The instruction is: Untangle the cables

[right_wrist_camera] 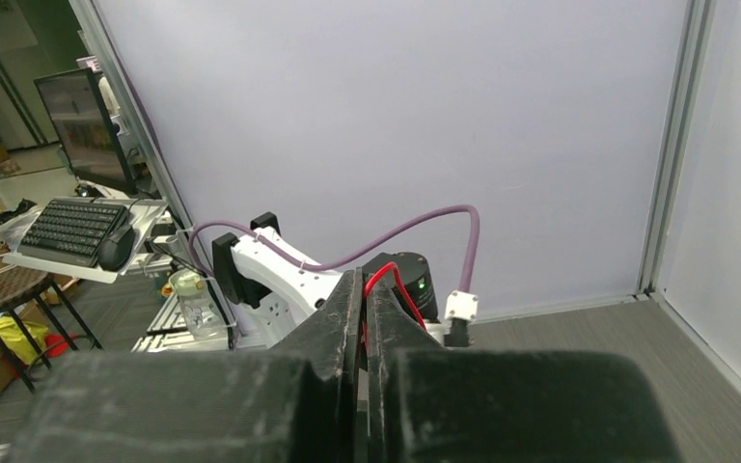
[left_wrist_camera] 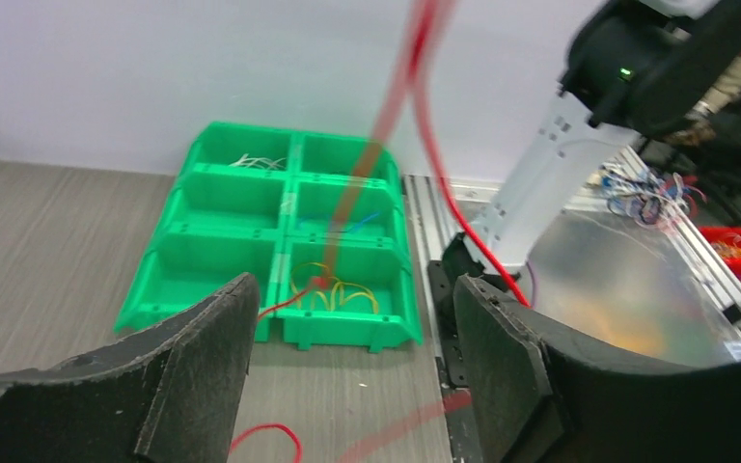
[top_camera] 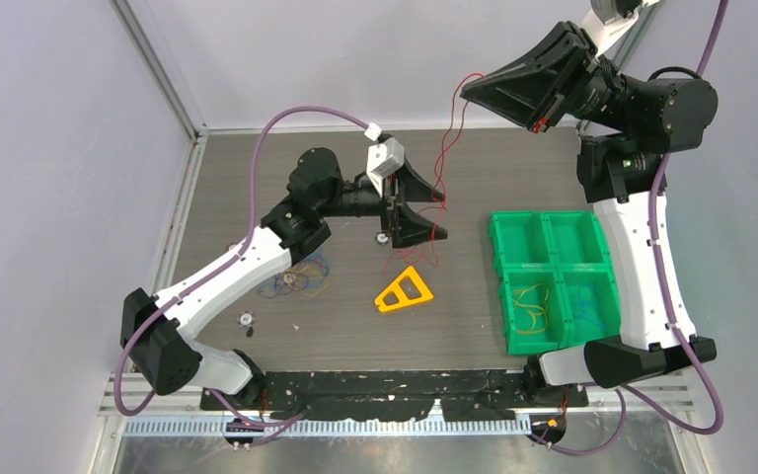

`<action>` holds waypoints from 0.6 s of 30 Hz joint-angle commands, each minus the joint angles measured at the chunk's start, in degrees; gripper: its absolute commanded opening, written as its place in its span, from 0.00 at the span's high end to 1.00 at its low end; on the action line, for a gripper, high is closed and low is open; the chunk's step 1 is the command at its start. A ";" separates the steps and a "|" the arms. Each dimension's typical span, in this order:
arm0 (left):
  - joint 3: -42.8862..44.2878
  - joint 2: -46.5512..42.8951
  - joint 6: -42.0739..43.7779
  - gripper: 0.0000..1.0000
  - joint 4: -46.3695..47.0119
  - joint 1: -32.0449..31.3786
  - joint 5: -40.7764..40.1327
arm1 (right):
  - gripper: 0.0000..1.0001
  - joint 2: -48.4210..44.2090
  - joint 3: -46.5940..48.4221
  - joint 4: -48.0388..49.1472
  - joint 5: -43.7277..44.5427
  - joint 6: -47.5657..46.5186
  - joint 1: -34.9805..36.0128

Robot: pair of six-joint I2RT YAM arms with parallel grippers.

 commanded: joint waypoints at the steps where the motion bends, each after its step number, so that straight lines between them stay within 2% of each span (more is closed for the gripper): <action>1: -1.44 -2.84 0.18 0.28 4.78 -1.01 5.84 | 0.95 0.92 3.25 1.05 1.75 0.04 0.26; 3: -1.55 -3.20 0.91 0.37 4.22 -1.00 5.61 | 0.95 1.07 3.31 1.19 1.86 0.16 0.27; 5: -1.31 -3.19 1.37 0.40 3.67 -0.92 5.72 | 0.95 0.97 3.28 1.22 1.78 0.19 0.27; 6: -1.30 -3.26 1.66 0.38 3.37 -0.88 5.62 | 0.95 0.95 3.26 1.22 1.66 0.16 0.27; 8: -1.55 -3.59 2.26 0.28 3.27 -0.91 5.40 | 0.95 0.80 3.16 1.18 1.48 0.20 0.27; 10: -1.58 -3.87 2.81 0.13 3.27 -0.92 5.88 | 0.95 0.65 2.98 1.21 1.32 0.23 0.28; 12: -1.19 -3.86 2.74 0.02 3.05 -0.99 6.25 | 0.95 0.55 2.66 1.18 1.29 0.21 0.27; 14: -0.58 -3.72 2.20 0.00 2.10 -0.94 4.08 | 0.95 0.38 2.36 1.27 1.51 0.38 0.27; 18: -1.52 -4.59 2.37 0.00 1.83 0.50 -5.19 | 0.95 0.25 2.40 1.48 1.55 0.36 0.28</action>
